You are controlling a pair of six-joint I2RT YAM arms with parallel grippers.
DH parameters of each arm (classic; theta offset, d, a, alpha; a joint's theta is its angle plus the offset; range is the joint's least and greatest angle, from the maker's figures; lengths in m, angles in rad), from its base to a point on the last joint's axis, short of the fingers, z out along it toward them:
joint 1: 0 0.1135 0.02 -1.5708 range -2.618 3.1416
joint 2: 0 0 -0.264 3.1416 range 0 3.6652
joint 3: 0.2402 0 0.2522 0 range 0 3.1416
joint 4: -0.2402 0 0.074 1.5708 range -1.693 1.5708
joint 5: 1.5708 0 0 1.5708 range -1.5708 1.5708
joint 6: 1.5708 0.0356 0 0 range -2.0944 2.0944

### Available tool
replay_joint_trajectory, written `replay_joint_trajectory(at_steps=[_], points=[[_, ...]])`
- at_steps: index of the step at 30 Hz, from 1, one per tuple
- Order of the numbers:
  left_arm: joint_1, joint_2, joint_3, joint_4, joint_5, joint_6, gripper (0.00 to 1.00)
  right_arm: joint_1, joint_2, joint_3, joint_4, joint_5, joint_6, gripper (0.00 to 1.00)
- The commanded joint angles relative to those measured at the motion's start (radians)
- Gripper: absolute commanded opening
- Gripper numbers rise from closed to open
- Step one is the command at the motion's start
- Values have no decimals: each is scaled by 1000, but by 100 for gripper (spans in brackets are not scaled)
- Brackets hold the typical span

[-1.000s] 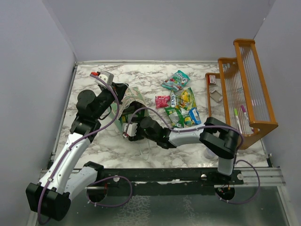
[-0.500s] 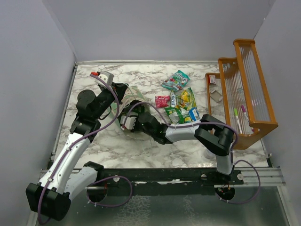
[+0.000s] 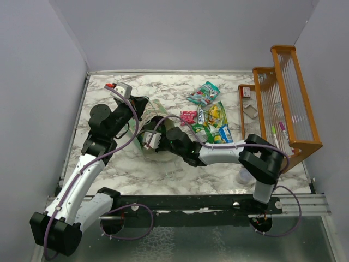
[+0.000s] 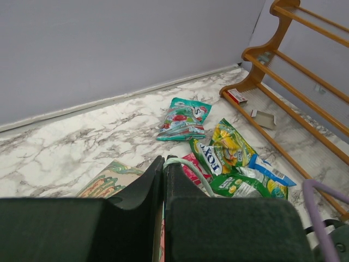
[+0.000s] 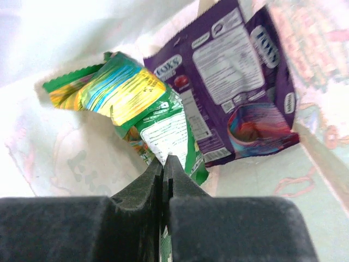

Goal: Take the snacks out of the paper bag
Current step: Take out the snack from the paper bag.

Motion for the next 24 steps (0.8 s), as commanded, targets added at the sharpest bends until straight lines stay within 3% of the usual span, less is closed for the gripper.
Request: replay_joint_trajectory(at_steps=[1, 13, 24], points=[[-5, -4, 23, 15, -16, 3, 0, -1, -125, -26, 31, -112, 40, 2], [-5, 0, 23, 9, -47, -2, 0, -1, -382, -153, 22, -180, 105, 2], [-6, -8, 24, 5, -73, -15, 0, -7, -648, -196, -31, -134, 33, 2]])
